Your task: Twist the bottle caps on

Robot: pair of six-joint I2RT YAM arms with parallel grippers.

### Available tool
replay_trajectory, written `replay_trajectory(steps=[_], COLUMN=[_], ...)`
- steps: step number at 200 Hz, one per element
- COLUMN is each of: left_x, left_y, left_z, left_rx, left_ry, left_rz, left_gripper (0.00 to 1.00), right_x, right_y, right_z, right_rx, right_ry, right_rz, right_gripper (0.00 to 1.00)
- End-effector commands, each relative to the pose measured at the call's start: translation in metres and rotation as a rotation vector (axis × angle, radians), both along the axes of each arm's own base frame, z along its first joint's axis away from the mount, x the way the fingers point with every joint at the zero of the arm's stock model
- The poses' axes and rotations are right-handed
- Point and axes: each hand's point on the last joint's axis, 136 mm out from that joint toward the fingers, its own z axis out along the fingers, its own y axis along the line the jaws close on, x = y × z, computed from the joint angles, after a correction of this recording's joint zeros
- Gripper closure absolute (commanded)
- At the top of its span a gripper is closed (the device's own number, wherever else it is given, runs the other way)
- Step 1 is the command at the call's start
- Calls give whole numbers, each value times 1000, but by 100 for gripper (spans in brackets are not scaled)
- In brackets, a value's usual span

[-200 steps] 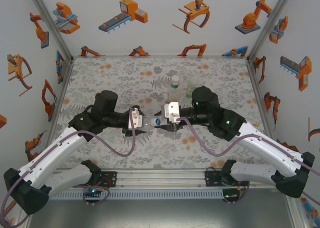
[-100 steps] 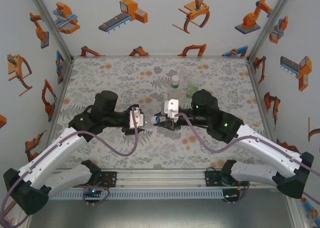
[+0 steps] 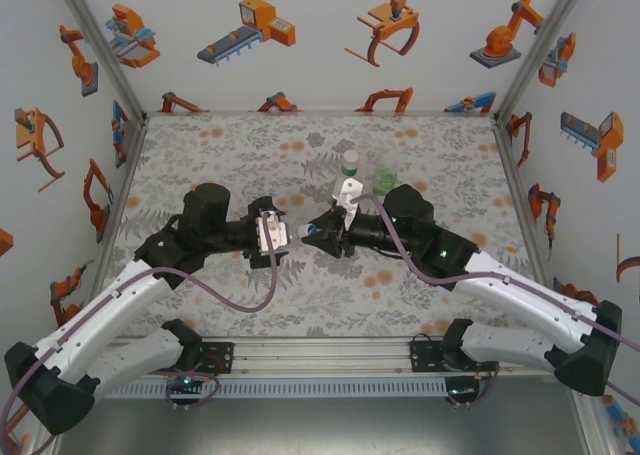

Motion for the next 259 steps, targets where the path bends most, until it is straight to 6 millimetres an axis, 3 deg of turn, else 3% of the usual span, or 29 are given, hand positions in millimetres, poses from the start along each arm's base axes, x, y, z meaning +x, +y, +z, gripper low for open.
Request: replay_trajectory(steps=[1,51,111,159,205,259], left_x=[2,3,3,6,7,7], left_y=[-1,0,0,2,2,2], left_z=[12,14,15,15,16,15], left_rx=[-49,-56,-60,-53,-51,-49], left_ry=[-30,-33,-33,-36,-34,-29], left_rz=[15,19,26,42,48,49], left_gripper=[22,15,14,14,14,14], right_x=[11,37,103,148,167,177], right_y=[-2,-11,-45,-79,-94,-88], right_z=[8,-12,-63,-96,-130,-149], right_rx=[-19,-144,-447,-552,-694,-728], right_ry=[2,41,240,495,581,598], right_rz=[-68,-208,-494,-710,-785,-785], right_gripper=[100,100,100,100,100,100])
